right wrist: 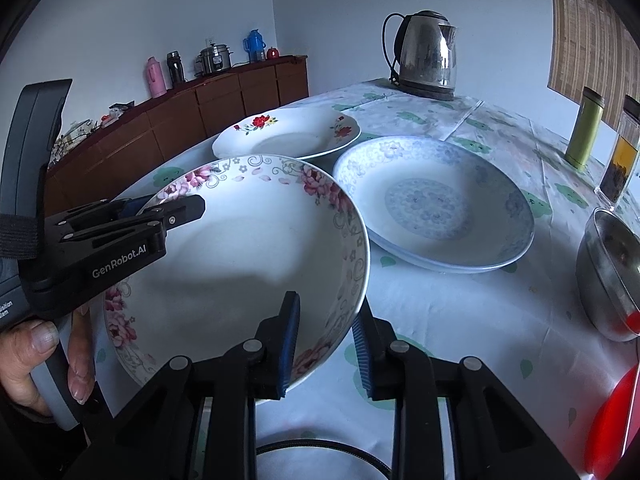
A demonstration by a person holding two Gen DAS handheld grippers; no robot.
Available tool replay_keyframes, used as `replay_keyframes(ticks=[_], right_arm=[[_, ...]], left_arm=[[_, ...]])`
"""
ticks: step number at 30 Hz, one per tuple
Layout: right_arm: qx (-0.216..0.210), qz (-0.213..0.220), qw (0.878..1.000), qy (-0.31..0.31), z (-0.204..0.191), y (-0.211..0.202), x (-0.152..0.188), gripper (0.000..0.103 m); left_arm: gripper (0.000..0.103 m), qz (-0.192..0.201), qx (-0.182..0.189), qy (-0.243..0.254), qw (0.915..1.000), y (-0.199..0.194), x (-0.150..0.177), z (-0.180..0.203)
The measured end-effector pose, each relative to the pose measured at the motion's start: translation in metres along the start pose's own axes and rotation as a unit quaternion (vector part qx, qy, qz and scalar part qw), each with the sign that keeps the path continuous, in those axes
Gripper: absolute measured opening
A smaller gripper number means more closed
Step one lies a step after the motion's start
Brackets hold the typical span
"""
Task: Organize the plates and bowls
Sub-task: 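Close both tools on the floral plate rim and lift it, then carry the floral plate over the blue-patterned plate and lower it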
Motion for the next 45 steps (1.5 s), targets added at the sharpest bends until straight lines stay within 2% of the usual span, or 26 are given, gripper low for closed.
replay_keyframes(ticks=[10, 21, 28, 40, 45], right_arm=[[0.010, 0.030, 0.999, 0.000, 0.003, -0.010, -0.005, 0.028], [0.020, 0.055, 0.998, 0.025, 0.019, -0.021, -0.011, 0.028], [0.027, 0.078, 0.996, 0.030, 0.029, -0.029, -0.021, 0.028], [0.050, 0.107, 0.992, 0.046, 0.059, -0.032, -0.029, 0.028], [0.043, 0.123, 0.990, 0.052, 0.065, -0.033, -0.031, 0.028]], left_arm=[[0.029, 0.045, 0.014, 0.006, 0.9989, -0.009, -0.012, 0.006], [0.029, 0.068, 0.034, 0.010, 0.9970, -0.010, -0.031, 0.022], [0.029, 0.114, 0.033, 0.018, 0.9927, -0.014, -0.051, 0.034], [0.029, 0.124, 0.042, 0.024, 0.9910, 0.003, -0.056, 0.058], [0.029, 0.127, 0.039, 0.026, 0.9908, 0.003, -0.058, 0.061]])
Point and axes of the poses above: each gripper's, at about its wrist camera, not at the fingertips, and y roughly the way its jaws point, z to its right, x to its underside, the point moved 5 cm from there along y, roughly the way its jaws point, and after that the axes turned 1 degree about -x, right-handed, at the moved point
